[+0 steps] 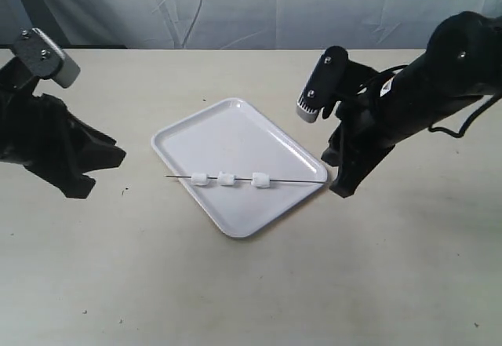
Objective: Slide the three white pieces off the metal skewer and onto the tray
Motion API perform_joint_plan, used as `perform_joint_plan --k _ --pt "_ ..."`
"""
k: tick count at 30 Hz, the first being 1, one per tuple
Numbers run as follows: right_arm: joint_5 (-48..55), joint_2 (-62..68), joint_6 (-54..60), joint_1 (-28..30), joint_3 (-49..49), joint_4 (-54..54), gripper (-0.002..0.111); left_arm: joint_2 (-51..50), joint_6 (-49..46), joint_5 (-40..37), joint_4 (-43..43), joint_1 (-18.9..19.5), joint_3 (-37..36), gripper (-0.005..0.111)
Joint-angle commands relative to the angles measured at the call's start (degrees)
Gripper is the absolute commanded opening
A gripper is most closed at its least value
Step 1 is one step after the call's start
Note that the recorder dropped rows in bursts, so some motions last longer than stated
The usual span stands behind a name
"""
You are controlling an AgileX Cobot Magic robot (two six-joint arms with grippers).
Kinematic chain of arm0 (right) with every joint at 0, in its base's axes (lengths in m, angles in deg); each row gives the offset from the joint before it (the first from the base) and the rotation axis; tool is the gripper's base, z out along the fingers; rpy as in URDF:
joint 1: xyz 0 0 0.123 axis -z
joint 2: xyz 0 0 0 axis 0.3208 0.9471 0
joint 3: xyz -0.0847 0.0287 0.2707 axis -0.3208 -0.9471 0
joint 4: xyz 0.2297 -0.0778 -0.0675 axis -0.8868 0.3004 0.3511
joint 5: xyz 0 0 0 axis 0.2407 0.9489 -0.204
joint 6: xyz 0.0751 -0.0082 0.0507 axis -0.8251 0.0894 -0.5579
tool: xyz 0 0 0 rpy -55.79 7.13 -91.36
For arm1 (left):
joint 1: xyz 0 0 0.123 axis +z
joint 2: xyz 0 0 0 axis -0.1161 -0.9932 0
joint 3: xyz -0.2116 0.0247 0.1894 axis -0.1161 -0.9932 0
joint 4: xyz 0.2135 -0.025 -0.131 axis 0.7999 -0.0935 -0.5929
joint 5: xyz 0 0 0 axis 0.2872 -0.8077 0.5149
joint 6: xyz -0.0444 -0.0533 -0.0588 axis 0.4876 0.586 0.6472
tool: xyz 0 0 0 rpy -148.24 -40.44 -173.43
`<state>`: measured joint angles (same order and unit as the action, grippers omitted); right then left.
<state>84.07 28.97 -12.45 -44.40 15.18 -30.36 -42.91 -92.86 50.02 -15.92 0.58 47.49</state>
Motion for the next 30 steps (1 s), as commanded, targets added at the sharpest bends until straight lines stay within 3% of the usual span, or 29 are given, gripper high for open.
perform_joint_plan --k 1,15,23,30 --pt "0.39 3.30 13.06 -0.11 0.53 -8.27 0.028 -4.67 -4.20 1.28 -3.17 -1.85 1.81 0.026" --pt "3.11 16.13 20.05 -0.11 10.05 -9.75 0.028 -13.62 -14.35 1.84 -9.50 -2.15 4.93 0.026" --pt "5.27 21.11 20.26 -0.11 15.03 -9.08 0.028 -17.09 -14.45 2.81 -10.00 -2.15 6.79 0.026" --pt "5.77 24.18 20.79 -0.11 15.81 -7.08 0.042 -18.51 -14.45 2.58 -10.72 -2.15 7.66 0.026"
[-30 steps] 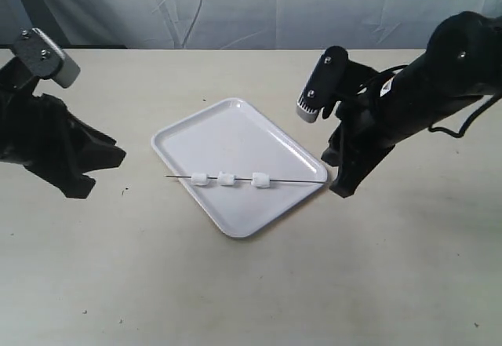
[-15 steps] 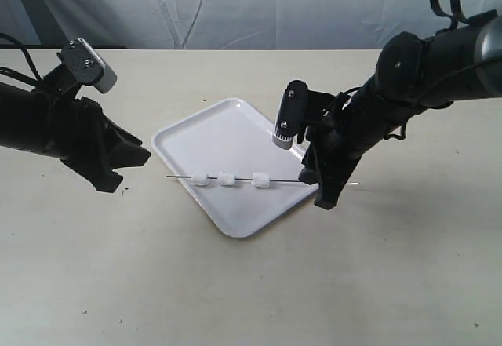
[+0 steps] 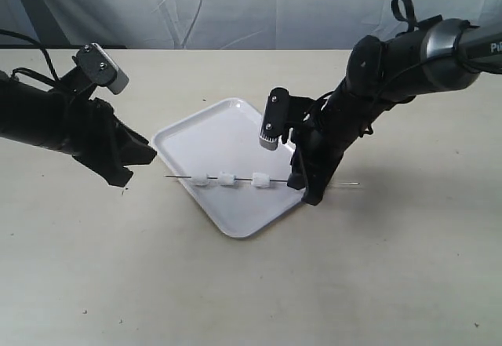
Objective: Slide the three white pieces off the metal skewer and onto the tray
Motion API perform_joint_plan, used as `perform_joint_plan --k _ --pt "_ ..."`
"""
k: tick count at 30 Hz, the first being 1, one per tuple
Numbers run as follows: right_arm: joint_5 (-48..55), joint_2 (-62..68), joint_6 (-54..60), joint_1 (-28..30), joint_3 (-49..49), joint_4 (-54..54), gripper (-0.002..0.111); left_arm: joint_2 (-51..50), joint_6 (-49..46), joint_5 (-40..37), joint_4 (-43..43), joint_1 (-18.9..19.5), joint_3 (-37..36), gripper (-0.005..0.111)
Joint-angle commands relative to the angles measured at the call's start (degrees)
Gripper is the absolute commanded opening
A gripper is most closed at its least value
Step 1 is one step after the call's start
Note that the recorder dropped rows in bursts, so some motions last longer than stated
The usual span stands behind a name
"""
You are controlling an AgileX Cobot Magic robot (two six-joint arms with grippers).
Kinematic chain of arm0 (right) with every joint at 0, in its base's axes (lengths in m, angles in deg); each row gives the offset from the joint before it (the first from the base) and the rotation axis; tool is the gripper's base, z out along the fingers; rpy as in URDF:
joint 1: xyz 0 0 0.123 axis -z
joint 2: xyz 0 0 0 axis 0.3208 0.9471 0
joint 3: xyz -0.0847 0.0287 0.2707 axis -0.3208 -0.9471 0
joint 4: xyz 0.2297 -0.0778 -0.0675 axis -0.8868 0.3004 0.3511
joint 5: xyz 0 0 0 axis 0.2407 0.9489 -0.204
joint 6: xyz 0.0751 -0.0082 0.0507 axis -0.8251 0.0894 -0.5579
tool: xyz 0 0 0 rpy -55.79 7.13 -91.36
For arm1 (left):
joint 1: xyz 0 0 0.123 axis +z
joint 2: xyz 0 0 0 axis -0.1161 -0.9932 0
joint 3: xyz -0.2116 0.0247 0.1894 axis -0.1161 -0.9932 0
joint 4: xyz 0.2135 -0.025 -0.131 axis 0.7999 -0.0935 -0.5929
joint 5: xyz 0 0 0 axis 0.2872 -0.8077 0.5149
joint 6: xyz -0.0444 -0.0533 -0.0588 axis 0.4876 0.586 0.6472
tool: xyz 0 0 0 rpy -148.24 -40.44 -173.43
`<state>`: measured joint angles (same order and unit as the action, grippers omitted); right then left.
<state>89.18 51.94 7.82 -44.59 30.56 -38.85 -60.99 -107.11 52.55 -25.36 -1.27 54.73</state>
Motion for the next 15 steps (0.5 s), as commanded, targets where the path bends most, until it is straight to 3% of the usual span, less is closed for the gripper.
perform_joint_plan --k 1,8,13,15 --pt "0.54 1.54 0.53 0.08 0.48 1.41 0.042 -0.53 -0.22 0.16 -1.28 -0.30 0.54 0.026" --pt "-0.98 4.03 0.29 0.08 0.48 2.19 0.039 -0.48 -0.22 0.37 -1.28 -0.30 0.91 0.026" --pt "-0.87 5.55 -0.09 0.08 0.48 2.59 0.012 -0.48 -0.22 1.43 -1.28 -0.30 0.91 0.026" --pt "-0.87 5.96 -0.18 0.08 0.48 2.69 0.006 -0.48 -0.22 1.43 -1.28 -0.30 0.91 0.026"
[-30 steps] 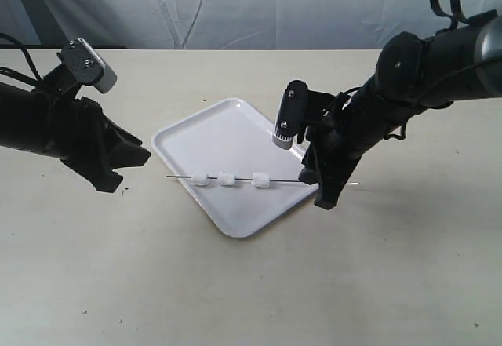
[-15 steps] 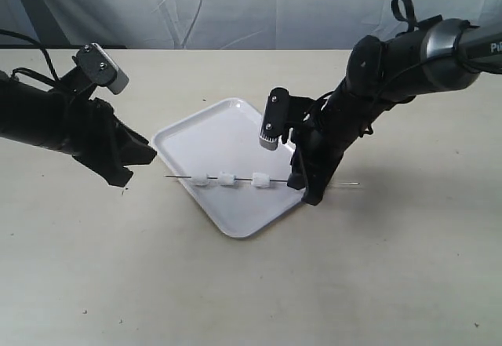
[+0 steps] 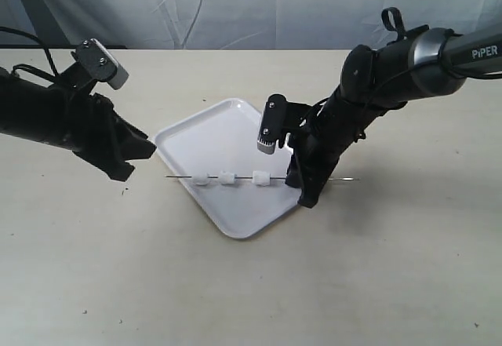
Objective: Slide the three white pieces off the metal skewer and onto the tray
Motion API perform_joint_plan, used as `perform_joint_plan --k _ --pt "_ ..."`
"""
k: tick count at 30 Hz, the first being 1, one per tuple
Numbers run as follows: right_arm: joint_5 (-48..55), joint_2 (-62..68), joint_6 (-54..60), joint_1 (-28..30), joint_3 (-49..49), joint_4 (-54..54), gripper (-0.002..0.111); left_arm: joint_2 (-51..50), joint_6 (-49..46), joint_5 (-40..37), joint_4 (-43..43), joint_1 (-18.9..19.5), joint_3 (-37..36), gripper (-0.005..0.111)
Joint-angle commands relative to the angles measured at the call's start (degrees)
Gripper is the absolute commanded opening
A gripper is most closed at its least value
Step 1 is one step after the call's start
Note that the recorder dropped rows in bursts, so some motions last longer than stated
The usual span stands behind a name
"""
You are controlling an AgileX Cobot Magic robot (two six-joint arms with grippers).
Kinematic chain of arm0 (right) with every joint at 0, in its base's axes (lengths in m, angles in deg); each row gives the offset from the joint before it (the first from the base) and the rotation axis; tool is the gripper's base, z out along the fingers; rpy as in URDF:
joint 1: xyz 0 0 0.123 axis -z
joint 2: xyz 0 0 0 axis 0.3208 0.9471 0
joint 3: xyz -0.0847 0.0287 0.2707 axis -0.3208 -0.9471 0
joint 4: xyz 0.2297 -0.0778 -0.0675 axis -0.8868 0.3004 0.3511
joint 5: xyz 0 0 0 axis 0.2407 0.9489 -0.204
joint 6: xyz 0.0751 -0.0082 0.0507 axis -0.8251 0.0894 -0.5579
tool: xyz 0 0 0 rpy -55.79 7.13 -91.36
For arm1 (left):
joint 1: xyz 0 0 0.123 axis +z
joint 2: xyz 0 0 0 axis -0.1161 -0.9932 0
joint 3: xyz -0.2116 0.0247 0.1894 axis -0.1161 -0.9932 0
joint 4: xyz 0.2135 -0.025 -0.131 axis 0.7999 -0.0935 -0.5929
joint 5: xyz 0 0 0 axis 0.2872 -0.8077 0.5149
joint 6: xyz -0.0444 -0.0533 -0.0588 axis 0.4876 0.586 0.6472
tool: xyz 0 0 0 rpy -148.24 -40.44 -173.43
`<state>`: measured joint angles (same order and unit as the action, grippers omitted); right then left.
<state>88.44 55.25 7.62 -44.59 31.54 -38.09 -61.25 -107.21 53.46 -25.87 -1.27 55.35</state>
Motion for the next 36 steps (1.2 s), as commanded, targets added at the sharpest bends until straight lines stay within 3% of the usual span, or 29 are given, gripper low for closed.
perform_joint_plan --k 1,12,17,20,26,29,34,36 --pt "-0.24 2.75 -0.36 0.08 -0.49 2.07 0.005 -0.23 -0.12 0.51 -1.05 -0.30 0.29 0.026" --pt "-1.33 0.51 -18.97 0.08 -0.49 7.64 -0.001 -0.23 4.07 0.73 -22.20 -0.30 0.29 0.026" --pt "-0.78 -3.56 -25.84 0.08 -0.49 6.98 -0.001 -0.23 21.90 -0.41 -24.68 -0.30 0.29 0.026" --pt "0.98 -5.99 -29.52 0.08 -0.49 6.85 -0.001 -0.23 27.76 -2.96 -25.59 -0.30 0.29 0.026" --pt "1.93 -13.70 -38.32 0.08 -0.49 4.18 -0.001 -0.23 28.56 -12.78 -34.33 -0.30 -0.20 0.023" --pt "3.63 -18.43 -46.72 0.08 -0.49 4.12 -0.001 -0.23 30.35 -13.97 -34.33 0.05 -2.36 0.020" --pt "4.67 -26.11 -55.76 0.08 -4.05 4.50 -0.001 -0.23 27.06 -13.14 -34.33 4.49 -11.82 0.015" --pt "2.77 -28.38 -57.12 0.08 -7.62 4.50 -0.001 -0.32 23.49 -16.28 -34.33 6.27 -13.04 0.012"
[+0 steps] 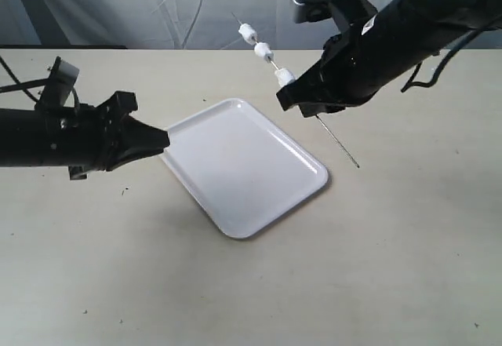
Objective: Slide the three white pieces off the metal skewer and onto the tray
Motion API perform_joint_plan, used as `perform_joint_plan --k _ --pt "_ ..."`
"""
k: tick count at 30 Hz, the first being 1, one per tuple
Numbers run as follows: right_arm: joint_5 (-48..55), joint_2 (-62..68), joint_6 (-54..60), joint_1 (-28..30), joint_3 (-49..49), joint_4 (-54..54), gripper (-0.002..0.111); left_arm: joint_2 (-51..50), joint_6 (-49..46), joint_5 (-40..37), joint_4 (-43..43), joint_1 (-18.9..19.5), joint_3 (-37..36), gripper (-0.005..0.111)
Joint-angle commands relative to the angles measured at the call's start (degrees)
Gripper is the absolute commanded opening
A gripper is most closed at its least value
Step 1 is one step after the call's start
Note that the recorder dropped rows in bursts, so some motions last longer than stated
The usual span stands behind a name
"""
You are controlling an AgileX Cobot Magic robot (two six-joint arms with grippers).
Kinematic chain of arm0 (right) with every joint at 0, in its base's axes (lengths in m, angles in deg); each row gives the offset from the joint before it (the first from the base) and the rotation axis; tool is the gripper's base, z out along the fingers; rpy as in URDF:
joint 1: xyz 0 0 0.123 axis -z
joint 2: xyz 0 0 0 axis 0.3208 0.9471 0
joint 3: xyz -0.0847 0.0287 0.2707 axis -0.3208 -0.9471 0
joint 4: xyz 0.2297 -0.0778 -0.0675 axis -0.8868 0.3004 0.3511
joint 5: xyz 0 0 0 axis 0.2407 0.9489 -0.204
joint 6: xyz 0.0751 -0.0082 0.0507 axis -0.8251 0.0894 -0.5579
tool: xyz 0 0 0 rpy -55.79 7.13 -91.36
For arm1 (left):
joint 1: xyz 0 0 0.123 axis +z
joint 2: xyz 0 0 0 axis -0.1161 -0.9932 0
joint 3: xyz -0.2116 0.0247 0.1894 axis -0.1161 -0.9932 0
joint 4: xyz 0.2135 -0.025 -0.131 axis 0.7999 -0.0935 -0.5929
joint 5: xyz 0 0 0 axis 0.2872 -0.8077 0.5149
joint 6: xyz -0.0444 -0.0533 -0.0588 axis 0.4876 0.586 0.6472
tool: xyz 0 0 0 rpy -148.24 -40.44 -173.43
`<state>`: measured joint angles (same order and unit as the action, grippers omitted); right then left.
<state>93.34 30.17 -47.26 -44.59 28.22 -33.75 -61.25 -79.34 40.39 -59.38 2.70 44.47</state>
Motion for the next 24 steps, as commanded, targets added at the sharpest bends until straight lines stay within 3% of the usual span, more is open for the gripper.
perform_joint_plan --k 1,2,8,14,20,24 --pt "-3.68 -4.07 -3.28 0.08 -6.07 0.05 -0.001 -1.19 -5.91 -7.28 -0.82 2.90 -2.16 0.007" --pt "-4.92 -4.67 -3.52 0.08 -7.73 -0.54 -0.001 -2.42 -7.14 -11.24 -0.82 3.13 -2.16 0.000" --pt "-9.43 -5.87 -3.42 0.08 -12.18 -2.86 -0.001 -14.07 -14.95 -23.13 -0.82 3.74 -0.90 0.000" --pt "-12.59 -5.87 -2.40 -0.87 -12.18 -5.32 -0.001 -20.30 -19.50 -23.13 -0.82 4.02 3.72 0.000" --pt "-17.60 -5.29 -2.40 -4.94 -12.18 -7.62 -0.001 -20.44 -14.95 -23.13 -0.82 4.02 8.39 0.000" --pt "-20.42 -4.25 -2.40 -6.83 -12.18 -7.93 -0.001 -18.95 -9.67 -23.13 -0.82 3.66 10.72 0.013"
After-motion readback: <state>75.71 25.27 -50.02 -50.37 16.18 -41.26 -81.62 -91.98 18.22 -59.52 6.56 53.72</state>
